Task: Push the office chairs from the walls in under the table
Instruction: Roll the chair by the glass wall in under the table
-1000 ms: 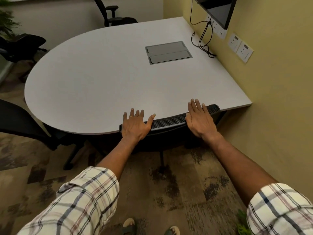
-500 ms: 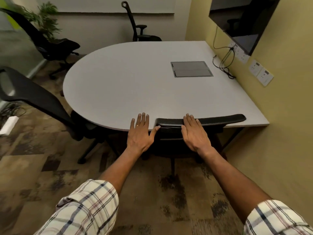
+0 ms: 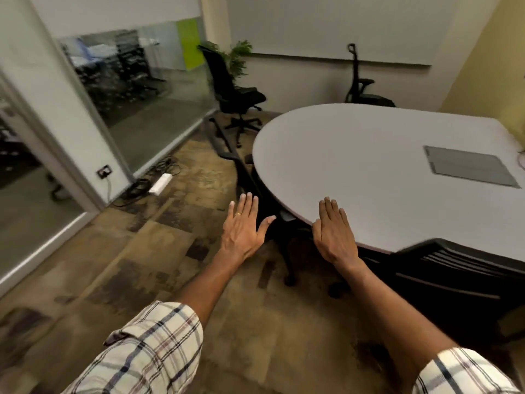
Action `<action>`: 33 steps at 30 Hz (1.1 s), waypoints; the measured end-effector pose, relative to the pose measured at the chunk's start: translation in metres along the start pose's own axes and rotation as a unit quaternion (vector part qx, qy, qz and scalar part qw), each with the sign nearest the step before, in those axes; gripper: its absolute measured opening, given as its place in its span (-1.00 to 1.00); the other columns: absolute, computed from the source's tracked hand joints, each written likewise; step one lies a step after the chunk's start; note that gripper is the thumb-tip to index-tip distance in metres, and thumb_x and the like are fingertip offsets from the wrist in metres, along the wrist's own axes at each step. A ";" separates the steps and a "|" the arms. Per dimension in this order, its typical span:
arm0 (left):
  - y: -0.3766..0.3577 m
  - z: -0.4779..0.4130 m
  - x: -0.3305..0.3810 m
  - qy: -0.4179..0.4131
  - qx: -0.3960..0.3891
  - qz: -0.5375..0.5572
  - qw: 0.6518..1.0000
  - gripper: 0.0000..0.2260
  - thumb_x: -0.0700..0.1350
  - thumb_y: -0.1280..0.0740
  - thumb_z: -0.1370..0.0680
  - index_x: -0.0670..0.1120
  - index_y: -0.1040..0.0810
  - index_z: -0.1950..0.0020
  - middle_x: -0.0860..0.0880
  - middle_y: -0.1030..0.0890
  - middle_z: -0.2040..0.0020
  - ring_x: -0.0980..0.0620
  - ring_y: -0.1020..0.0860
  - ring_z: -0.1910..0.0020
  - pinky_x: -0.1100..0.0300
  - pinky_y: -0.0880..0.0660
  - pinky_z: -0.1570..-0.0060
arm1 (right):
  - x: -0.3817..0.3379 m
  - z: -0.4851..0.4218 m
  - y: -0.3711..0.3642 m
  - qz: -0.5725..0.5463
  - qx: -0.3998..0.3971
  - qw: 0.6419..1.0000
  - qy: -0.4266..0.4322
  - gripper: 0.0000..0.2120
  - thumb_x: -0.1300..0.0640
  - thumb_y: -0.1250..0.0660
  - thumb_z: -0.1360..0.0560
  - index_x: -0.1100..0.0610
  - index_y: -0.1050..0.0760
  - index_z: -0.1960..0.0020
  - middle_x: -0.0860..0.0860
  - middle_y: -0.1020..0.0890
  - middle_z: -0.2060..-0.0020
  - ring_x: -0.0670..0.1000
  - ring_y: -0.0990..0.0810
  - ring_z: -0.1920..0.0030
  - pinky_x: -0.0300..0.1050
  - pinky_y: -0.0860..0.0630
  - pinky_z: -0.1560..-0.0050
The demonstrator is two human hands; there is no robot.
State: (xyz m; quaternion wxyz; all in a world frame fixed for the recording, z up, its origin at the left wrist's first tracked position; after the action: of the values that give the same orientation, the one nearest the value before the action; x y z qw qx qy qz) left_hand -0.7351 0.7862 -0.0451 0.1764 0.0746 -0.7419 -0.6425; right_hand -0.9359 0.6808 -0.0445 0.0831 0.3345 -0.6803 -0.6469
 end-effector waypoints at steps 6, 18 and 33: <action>0.046 0.046 -0.165 0.098 0.051 -0.034 0.993 -0.18 0.38 0.26 -0.64 -0.15 -0.07 -0.70 -0.12 -0.07 -0.71 -0.05 0.03 -0.70 -0.08 0.15 -0.65 | -0.179 -0.034 -0.043 -0.012 -0.011 0.991 0.130 -0.43 0.03 0.06 -0.71 0.23 -0.01 -0.65 0.15 -0.01 -0.66 0.10 0.07 -0.67 0.02 0.17 -0.65; 0.087 0.051 -0.340 0.230 0.065 -0.066 0.969 -0.20 0.37 0.31 -0.63 -0.13 0.03 -0.71 -0.08 0.02 -0.72 -0.01 0.13 -0.70 -0.04 0.24 -0.65 | -0.401 -0.129 -0.128 0.011 -0.029 0.959 0.283 -0.38 -0.01 0.05 -0.66 0.27 -0.05 -0.64 0.20 -0.08 -0.65 0.13 0.02 -0.66 0.08 0.10 -0.66; 0.129 -0.130 -0.539 0.328 0.073 -0.106 0.936 -0.33 0.28 0.19 -0.72 -0.11 0.07 -0.71 -0.09 0.06 -0.72 -0.04 0.15 -0.69 -0.05 0.27 -0.64 | -0.562 -0.371 -0.188 -0.006 -0.035 0.945 0.324 -0.38 0.00 0.07 -0.68 0.28 0.04 -0.65 0.20 0.01 -0.66 0.13 0.09 -0.67 0.11 0.11 -0.66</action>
State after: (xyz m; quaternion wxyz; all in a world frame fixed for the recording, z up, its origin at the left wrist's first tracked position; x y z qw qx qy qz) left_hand -0.1739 0.8683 0.0062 0.3344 0.3721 -0.6757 -0.5414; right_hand -0.2393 0.7023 0.0147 0.3064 0.5270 -0.5918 -0.5274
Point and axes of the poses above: each hand's wrist, its own z-axis away from the middle knuckle, its own y-axis out of the back of the hand, x = y × z, the point moved 9 cm from there along -z, towards the middle knuckle
